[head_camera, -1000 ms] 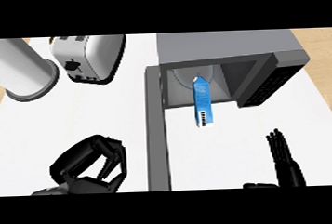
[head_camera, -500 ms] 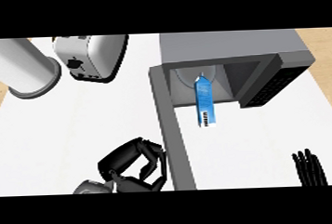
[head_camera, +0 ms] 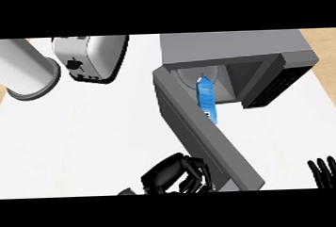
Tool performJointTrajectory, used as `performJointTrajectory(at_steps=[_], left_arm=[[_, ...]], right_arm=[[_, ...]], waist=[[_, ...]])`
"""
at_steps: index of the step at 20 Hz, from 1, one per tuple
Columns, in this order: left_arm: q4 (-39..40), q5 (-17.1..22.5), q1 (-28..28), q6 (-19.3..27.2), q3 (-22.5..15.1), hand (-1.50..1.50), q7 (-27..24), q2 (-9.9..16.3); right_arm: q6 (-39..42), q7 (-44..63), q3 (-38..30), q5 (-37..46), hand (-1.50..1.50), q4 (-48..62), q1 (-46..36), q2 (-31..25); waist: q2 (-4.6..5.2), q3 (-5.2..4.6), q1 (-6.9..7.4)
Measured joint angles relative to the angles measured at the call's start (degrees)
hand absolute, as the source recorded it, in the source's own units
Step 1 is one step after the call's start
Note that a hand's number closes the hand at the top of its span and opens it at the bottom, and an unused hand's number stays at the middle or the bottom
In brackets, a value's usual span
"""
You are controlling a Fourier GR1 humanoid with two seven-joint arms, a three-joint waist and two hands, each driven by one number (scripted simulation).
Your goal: Pick up the milk, place it into the microwave and close the microwave
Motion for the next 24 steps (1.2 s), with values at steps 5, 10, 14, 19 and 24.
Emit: performJointTrajectory(at_steps=[5,10,14,19,24], left_arm=[[3.0,5.1,-5.6,13.2,-7.6,1.5,1.0,0.7],[6.2,10.2,-11.4,23.3,-12.5,1.5,1.2,1.1],[8.0,14.5,-15.6,30.0,-14.9,1.5,1.7,1.4],[9.6,19.9,-20.8,36.2,-16.3,1.5,0.8,0.5],[12.7,24.9,-27.2,40.2,-15.9,1.5,0.3,0.1]], right_arm=[[1.9,4.7,2.0,-3.1,-1.5,-9.9,2.6,-1.5],[3.0,8.5,3.2,-5.4,-1.5,-17.0,4.0,-3.2],[2.8,12.0,4.3,-6.6,-1.5,-21.2,4.5,-4.1],[1.9,15.7,5.3,-8.4,-1.5,-25.7,5.1,-4.6],[0.6,19.1,5.5,-10.1,-1.5,-29.3,5.3,-5.2]], waist=[[0.29,-0.02,-0.88],[0.69,-0.04,-2.3],[1.08,-0.03,-3.26],[1.4,-0.05,-4.61],[1.77,-0.01,-5.65]])
